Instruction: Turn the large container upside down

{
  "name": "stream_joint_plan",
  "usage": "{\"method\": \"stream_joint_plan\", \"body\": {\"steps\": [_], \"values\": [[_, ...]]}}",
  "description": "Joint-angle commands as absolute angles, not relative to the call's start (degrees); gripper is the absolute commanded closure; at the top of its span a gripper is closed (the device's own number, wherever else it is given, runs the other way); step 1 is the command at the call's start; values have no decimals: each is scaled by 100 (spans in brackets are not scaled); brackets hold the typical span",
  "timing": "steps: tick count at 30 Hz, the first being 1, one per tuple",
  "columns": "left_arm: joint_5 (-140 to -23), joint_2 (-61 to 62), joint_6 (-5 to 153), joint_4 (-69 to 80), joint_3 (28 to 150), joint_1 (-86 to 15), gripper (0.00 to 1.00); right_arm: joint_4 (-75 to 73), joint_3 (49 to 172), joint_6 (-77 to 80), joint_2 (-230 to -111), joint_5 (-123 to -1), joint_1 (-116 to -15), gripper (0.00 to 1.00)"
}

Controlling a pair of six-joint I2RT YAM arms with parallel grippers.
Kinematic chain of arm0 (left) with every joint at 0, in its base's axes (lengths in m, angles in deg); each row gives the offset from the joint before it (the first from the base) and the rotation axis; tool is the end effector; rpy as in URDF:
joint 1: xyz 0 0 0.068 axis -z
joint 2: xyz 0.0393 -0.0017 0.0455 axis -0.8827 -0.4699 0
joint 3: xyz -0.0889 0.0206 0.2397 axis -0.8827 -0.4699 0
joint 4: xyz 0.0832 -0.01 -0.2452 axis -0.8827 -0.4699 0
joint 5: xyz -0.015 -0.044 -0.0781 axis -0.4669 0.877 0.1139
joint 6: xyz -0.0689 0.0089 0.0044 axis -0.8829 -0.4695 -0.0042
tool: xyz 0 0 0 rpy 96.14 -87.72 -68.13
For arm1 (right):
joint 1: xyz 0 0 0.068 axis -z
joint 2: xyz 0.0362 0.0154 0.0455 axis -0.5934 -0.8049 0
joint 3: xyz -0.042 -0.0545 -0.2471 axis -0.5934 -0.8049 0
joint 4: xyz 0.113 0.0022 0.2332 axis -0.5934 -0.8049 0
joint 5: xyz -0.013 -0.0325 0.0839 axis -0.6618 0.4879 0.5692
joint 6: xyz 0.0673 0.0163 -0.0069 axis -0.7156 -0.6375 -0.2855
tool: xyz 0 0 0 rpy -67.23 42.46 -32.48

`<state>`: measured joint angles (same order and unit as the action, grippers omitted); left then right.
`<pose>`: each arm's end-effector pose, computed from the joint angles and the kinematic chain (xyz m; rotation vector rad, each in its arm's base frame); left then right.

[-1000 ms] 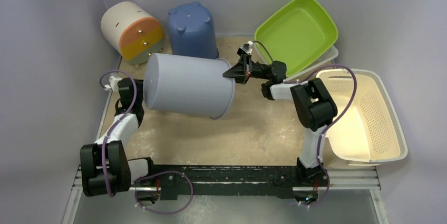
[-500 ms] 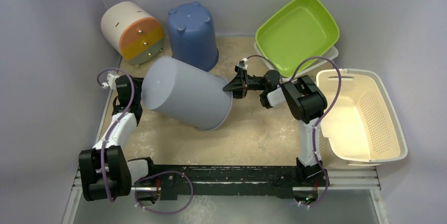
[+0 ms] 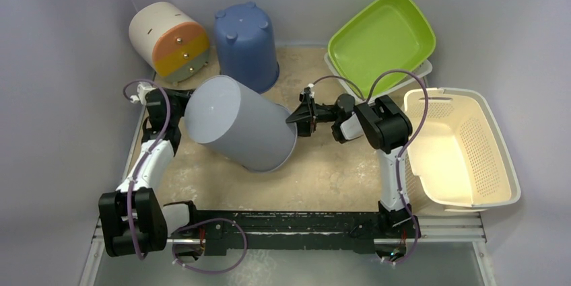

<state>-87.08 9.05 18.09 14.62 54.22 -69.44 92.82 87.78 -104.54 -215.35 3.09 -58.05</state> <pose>0.2852 0.0346 0.2316 -1.1735 1.5805 -0.7482 0.3326 0.1902 0.1328 0.0403 -2.0307 -2.2481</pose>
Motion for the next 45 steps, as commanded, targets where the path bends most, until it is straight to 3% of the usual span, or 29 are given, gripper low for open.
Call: {"method": "stream_joint_plan", "body": {"steps": [1, 4, 5, 6, 28, 36, 45], "values": [[-8563, 943, 2024, 1422, 5888, -6927, 100, 11705, 8792, -10355, -21684, 644, -5599, 31], [-8545, 924, 2026, 1341, 6042, -6929, 100, 11717, 8924, -10389, -21827, 783, -5445, 12], [-8533, 924, 2005, 1344, 6086, -6927, 100, 11714, 8954, -10389, -21867, 798, -5379, 2], [-8524, 915, 1999, 1350, 6141, -6927, 100, 11715, 8952, -10377, -21890, 813, -5324, 0], [-8571, 741, 2627, 897, 6688, -6927, 100, 11708, 10190, -10726, -21389, 1460, -5336, 0], [-8563, 749, 2733, 771, 6734, -6927, 100, 11718, 10194, -10657, -21895, 1779, -4954, 0], [-8571, 573, 2953, 601, 7057, -6927, 100, 11720, 11481, -11008, -22871, 1969, -4416, 0]]}}
